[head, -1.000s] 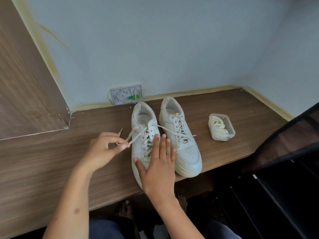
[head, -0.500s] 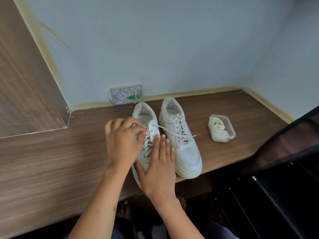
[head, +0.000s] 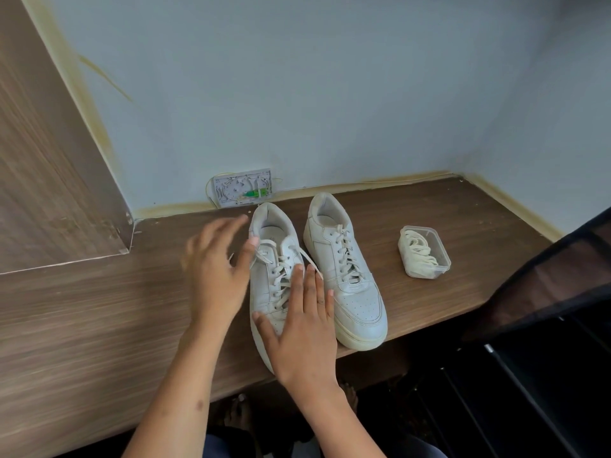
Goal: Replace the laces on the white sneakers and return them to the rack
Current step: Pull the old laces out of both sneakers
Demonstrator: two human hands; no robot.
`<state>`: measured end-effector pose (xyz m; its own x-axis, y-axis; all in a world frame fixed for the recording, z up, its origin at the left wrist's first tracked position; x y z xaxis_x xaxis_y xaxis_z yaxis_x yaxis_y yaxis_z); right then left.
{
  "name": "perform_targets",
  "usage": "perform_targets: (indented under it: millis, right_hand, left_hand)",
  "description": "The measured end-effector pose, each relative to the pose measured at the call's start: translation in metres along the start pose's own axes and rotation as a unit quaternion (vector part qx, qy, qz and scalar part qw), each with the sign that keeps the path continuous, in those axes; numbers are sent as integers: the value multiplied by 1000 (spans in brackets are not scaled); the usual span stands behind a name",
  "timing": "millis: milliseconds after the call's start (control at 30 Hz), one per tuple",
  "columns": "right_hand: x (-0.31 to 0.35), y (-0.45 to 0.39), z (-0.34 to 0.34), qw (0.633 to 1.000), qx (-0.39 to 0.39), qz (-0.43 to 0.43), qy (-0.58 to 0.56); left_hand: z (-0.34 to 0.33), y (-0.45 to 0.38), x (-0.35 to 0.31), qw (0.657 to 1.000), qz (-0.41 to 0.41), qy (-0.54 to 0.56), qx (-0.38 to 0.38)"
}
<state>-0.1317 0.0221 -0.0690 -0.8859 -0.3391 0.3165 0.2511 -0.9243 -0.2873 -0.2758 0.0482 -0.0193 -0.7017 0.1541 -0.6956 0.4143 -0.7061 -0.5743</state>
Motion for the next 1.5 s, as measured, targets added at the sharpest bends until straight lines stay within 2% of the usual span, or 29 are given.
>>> perform_targets:
  millis: [133, 300, 367, 433, 500, 600, 667, 767, 867, 967, 1067, 1267, 1367, 1500]
  right_hand:
    - [0, 1, 0, 1000, -1, 2, -1]
    - [1, 0, 2, 1000, 6, 2, -1]
    - [1, 1, 2, 1000, 7, 2, -1]
    - [1, 2, 3, 1000, 12, 5, -1]
    - [0, 1, 4, 1000, 14, 8, 0]
    - [-1, 0, 4, 1000, 22, 14, 5]
    - [0, 0, 4, 1000, 27, 13, 6]
    - [0, 0, 4, 1000, 30, 6, 3]
    - [1, -1, 4, 999, 32, 4, 3]
    - [1, -1, 4, 999, 32, 3, 3]
    - [2, -1, 3, 1000, 15, 2, -11]
    - [1, 0, 3, 1000, 29, 2, 0]
    - [1, -1, 4, 999, 34, 0, 0]
    - [2, -1, 3, 999, 38, -5, 2]
  left_hand:
    - [-18, 1, -3, 997, -53, -18, 50]
    - [-16, -3, -1, 996, -64, -61, 17]
    - [-12, -2, -4, 997, -49, -47, -26]
    - [-3, -3, -1, 993, 9, 25, -114]
    - [6, -4, 6, 975, 95, 88, -182]
    - [6, -1, 13, 947, 209, 141, -200]
    - [3, 0, 15, 952, 219, 127, -173]
    - [0, 0, 24, 975, 191, 43, -101]
    - [-2, -4, 19, 996, 83, 28, -34]
    - [-15, -4, 5, 997, -35, 3, 68]
    - [-28, -1, 5, 991, -53, -26, 123]
    - [-25, -11, 23, 993, 3, -27, 116]
    - [-19, -19, 27, 995, -3, 24, 100]
    - [-17, -17, 19, 998, -9, 25, 57]
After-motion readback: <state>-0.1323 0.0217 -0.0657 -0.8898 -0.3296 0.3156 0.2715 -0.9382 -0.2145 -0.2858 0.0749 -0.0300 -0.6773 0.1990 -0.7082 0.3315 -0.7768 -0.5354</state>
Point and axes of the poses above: each hand's wrist, its own y-axis away from the middle knuckle, its own z-axis out of the back of the hand, x = y × z, the point moved 3 cm from there along -y, towards the middle knuckle, and after that the axes turned 10 degrees about y, right-handed, at the moved point
